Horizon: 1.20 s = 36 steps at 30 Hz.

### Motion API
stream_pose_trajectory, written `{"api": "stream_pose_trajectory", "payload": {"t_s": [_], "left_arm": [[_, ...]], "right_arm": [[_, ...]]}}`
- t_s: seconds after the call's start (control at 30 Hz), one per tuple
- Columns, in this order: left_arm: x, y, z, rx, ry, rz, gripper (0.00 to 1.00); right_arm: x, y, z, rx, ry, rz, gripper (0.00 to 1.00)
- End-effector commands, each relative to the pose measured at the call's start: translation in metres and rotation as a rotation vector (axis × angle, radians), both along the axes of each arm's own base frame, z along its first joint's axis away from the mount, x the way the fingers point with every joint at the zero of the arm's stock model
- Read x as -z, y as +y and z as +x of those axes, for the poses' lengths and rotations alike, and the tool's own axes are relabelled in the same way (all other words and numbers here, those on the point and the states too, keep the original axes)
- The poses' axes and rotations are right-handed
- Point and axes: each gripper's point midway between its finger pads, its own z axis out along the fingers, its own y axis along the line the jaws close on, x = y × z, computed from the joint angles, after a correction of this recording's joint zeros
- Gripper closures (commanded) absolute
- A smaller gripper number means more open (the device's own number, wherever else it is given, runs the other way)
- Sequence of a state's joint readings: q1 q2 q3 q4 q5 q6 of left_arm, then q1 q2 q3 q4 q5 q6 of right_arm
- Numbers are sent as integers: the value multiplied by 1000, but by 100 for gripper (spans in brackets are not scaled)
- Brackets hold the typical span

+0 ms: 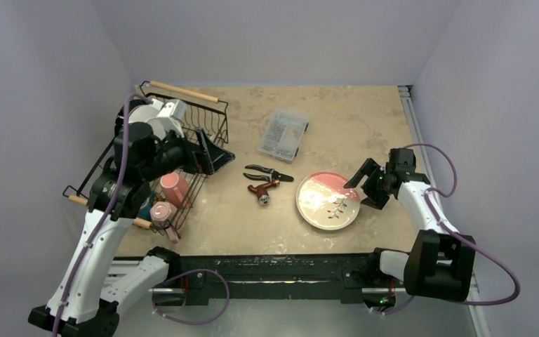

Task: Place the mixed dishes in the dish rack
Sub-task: Pick up the plate at the center of the board.

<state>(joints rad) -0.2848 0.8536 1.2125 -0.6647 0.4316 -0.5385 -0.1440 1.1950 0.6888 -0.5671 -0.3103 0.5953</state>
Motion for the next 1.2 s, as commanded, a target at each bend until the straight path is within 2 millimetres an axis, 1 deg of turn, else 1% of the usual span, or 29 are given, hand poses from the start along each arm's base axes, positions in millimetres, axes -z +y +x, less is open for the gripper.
{"api": "stream_pose_trajectory", "payload": {"t_s": [0.0,0.07,0.13,0.17,0.23,0.3,0.33,0.4,0.5,0.57,0.6,0.63,0.67,0.7,0.77,0.8,0.9,0.97,1.03,1.1,1.17], "left_arm": [[26,-35,-2,173,53,73,0],[55,-58,-1,250,133,123,1],[81,-88,-7,350,184,165,10],[94,-102,-8,389,200,187,14],[121,-131,-8,437,223,235,17],[152,-155,-2,449,281,272,20],[164,-165,1,450,321,289,22],[186,-181,10,425,406,324,24],[209,-202,29,366,484,309,30],[226,-209,43,287,530,310,32],[232,-212,47,264,551,305,35],[239,-217,50,249,571,300,37],[245,-220,53,233,590,293,40],[252,-222,56,214,608,287,43],[267,-222,58,182,636,296,48],[274,-220,59,165,642,301,48],[284,-224,57,147,672,263,48],[294,-223,56,120,702,262,48],[302,-223,54,117,706,265,48],[306,-225,52,132,706,255,48],[306,-231,50,158,712,228,49]], "right_arm": [[4,15,-16,-93,61,31,21],[4,16,-14,-106,60,9,22],[3,12,-9,-102,52,-27,24],[3,7,-8,-94,59,-58,25],[4,-2,-7,-87,76,-111,26],[5,-6,-6,-98,83,-137,26],[6,-7,-6,-102,84,-147,26],[5,-9,-5,-113,84,-158,27],[1,-10,-3,-125,75,-179,28],[-1,-11,0,-130,59,-192,28],[0,-11,0,-135,58,-194,29],[2,-10,1,-141,58,-190,32],[4,-9,2,-147,61,-183,39],[8,-7,2,-153,68,-177,44],[11,-4,5,-158,67,-157,47],[13,-4,6,-159,69,-155,49],[17,-5,8,-168,76,-165,51],[19,-7,8,-173,78,-175,54],[21,-7,8,-178,81,-174,56],[24,-5,7,-185,90,-165,58],[27,-4,6,-189,95,-156,58]]}}
